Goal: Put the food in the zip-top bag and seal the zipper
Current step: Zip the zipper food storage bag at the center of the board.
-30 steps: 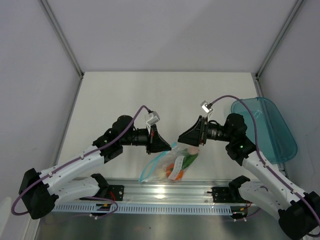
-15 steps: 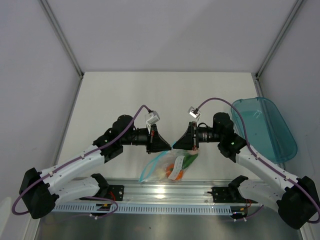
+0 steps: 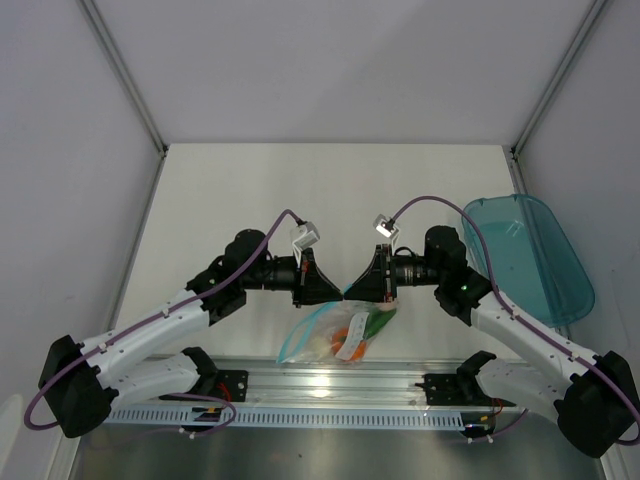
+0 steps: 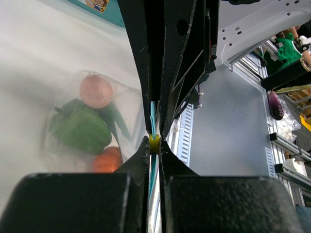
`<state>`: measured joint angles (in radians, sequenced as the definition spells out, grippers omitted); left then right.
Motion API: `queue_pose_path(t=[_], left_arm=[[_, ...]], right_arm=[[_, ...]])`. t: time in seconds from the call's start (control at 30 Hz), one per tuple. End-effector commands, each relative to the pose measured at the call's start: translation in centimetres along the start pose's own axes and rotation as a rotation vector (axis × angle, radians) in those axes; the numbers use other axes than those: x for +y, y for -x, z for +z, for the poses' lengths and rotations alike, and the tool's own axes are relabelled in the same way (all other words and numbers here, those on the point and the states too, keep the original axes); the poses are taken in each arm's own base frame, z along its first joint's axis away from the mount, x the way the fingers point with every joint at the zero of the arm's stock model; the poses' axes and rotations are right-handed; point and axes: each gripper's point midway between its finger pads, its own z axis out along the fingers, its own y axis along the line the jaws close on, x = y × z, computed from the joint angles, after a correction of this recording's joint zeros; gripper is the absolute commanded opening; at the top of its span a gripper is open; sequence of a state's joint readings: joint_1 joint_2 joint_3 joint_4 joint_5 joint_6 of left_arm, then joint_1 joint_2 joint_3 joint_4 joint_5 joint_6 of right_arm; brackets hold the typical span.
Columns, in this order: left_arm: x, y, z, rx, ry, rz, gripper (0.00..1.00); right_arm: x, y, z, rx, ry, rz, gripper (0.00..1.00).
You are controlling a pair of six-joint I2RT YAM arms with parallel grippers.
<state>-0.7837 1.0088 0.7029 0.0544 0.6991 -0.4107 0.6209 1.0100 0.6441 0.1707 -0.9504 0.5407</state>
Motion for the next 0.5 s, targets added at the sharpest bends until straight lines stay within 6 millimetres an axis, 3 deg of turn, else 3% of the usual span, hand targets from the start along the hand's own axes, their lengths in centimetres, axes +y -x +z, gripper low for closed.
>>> queue_pose_path(t=[0.0, 0.47], left_arm=[[-0.55, 0.88, 0.04, -0.022, -0.034, 0.020, 0.01], [-0.43, 0.64, 0.00, -0.016, -0.037, 0.016, 0.01]], right_arm=[[1.39, 1.94, 0.14, -0.040, 0.038, -0.105, 0.14], [1.53, 2.46, 0.03, -0.059, 0.026, -0.126, 0.16]])
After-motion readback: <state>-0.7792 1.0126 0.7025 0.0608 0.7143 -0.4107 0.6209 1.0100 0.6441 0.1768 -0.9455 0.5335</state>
